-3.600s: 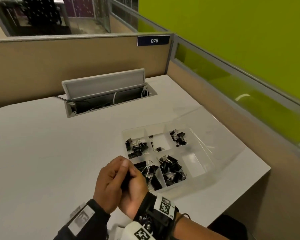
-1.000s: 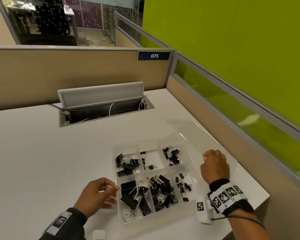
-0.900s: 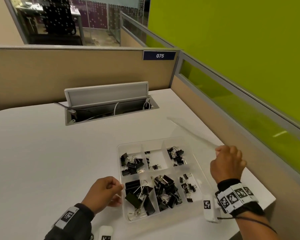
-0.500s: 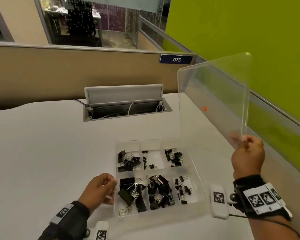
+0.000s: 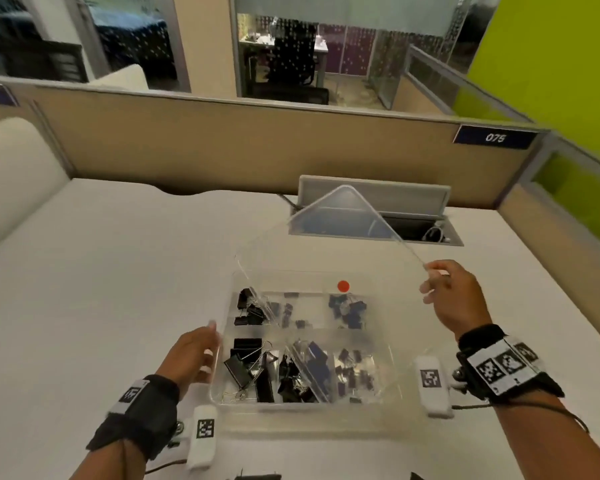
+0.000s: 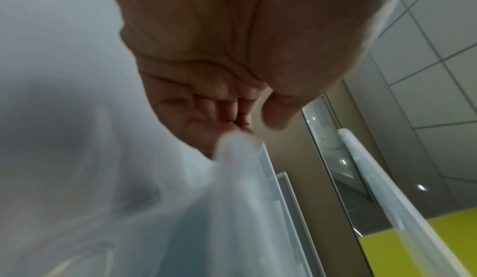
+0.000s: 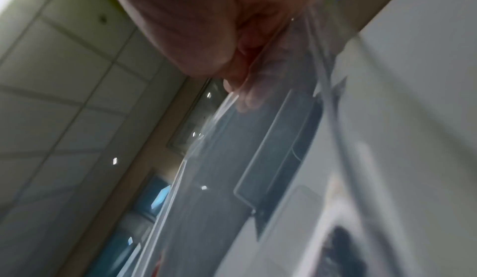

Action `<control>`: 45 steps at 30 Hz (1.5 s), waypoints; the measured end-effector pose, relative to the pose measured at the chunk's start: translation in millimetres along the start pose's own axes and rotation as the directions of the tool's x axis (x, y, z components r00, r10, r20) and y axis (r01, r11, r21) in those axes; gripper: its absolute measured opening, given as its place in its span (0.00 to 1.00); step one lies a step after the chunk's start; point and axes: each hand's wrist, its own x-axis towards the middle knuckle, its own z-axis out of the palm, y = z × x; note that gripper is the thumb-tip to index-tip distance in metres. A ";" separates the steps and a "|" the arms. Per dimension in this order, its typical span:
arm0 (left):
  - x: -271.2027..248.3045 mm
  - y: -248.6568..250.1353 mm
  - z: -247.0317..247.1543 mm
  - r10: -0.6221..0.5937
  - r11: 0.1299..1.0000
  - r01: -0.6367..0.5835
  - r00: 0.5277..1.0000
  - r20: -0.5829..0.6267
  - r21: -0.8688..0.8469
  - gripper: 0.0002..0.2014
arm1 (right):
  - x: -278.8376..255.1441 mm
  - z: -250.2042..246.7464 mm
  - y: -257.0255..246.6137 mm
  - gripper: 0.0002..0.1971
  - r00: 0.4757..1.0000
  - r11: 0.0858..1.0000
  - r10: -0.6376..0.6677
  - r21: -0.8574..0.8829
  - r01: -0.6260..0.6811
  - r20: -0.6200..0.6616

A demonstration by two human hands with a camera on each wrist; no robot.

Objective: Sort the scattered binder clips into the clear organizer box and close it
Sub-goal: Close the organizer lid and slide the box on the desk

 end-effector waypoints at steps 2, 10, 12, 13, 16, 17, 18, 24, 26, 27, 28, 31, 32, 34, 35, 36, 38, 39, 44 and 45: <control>-2.5 -2.5 -21.5 -0.081 0.990 0.077 0.996 -0.030 -0.121 0.34 | 9.4 35.2 -3.9 0.10 0.989 0.989 -0.019 -0.141 0.041 0.149; -14.7 -21.7 -80.0 -0.132 0.897 0.135 0.991 0.036 -0.422 0.47 | 28.3 141.3 -34.5 0.12 0.910 0.856 -0.035 -0.457 0.241 0.414; -17.1 -23.6 -85.5 -0.086 0.929 0.098 0.995 0.050 -0.357 0.41 | 29.8 155.9 -39.2 0.08 0.910 0.854 -0.079 -0.444 0.272 0.407; -17.9 -25.6 -88.0 -0.063 0.951 0.078 0.996 0.059 -0.299 0.41 | 27.9 160.1 -41.5 0.06 0.913 0.868 -0.081 -0.423 0.262 0.400; -21.0 -31.6 -88.9 -0.014 0.992 0.027 0.994 0.105 -0.120 0.37 | 15.9 153.6 -38.7 0.08 0.918 0.922 -0.066 -0.328 0.206 0.390; -22.3 -33.2 -88.0 -0.008 0.996 0.018 0.994 0.113 -0.084 0.33 | 10.2 145.8 -33.8 0.10 0.913 0.929 -0.045 -0.319 0.188 0.406; -24.2 -33.7 -87.1 0.001 0.998 0.007 0.994 0.114 -0.064 0.27 | 3.9 136.0 -27.5 0.14 0.901 0.926 -0.016 -0.334 0.177 0.434; -27.6 -29.7 -80.4 0.049 0.996 -0.053 0.997 0.053 0.066 0.08 | -37.4 94.0 20.3 0.40 0.844 0.896 0.290 -0.439 -0.073 0.451; -26.7 -26.4 -75.1 0.065 0.989 -0.067 0.998 0.019 0.130 0.11 | -45.3 97.4 29.6 0.32 0.832 0.903 0.299 -0.420 -0.088 0.468; -26.2 -24.7 -72.1 0.070 0.984 -0.068 0.998 -0.003 0.164 0.14 | -47.8 99.9 31.0 0.27 0.833 0.907 0.282 -0.414 -0.070 0.477; -26.1 -23.1 -69.1 0.075 0.979 -0.069 0.997 -0.024 0.192 0.17 | -49.2 102.3 30.6 0.23 0.839 0.913 0.262 -0.405 -0.054 0.477; -27.0 -20.3 -63.1 0.080 0.969 -0.068 0.996 -0.042 0.236 0.21 | -49.5 105.3 24.2 0.20 0.872 0.916 0.210 -0.402 -0.017 0.443; -28.0 -19.6 -62.7 0.074 0.970 -0.065 0.997 -0.031 0.236 0.20 | -48.0 105.5 22.8 0.21 0.882 0.910 0.198 -0.416 -0.003 0.427; -29.8 -17.3 -62.8 0.066 0.975 -0.069 0.998 0.021 0.213 0.16 | -42.9 105.6 21.1 0.24 0.889 0.896 0.204 -0.443 -0.001 0.410; -29.7 -16.8 -63.3 0.063 0.976 -0.071 0.997 0.048 0.206 0.15 | -40.3 105.6 19.8 0.24 0.885 0.896 0.222 -0.444 -0.020 0.409; -29.2 -16.6 -63.8 0.061 0.975 -0.074 0.996 0.067 0.211 0.15 | -38.1 105.8 18.2 0.23 0.877 0.894 0.246 -0.445 -0.042 0.413; -26.7 -17.9 -65.0 0.060 0.966 -0.078 0.995 0.078 0.247 0.16 | -34.3 106.6 15.0 0.23 0.858 0.888 0.289 -0.453 -0.075 0.424; -25.4 -18.9 -65.5 0.059 0.960 -0.077 0.995 0.077 0.269 0.17 | -33.1 107.3 13.6 0.23 0.852 0.887 0.302 -0.453 -0.087 0.427; -20.4 -24.0 -67.7 0.016 0.964 -0.044 0.994 0.106 0.261 0.24 | -33.4 108.4 12.2 0.25 0.843 0.889 0.343 -0.433 -0.149 0.414; -18.6 -24.6 -68.8 0.004 0.966 -0.034 0.993 0.116 0.258 0.25 | -34.3 109.1 11.1 0.25 0.845 0.889 0.343 -0.432 -0.151 0.411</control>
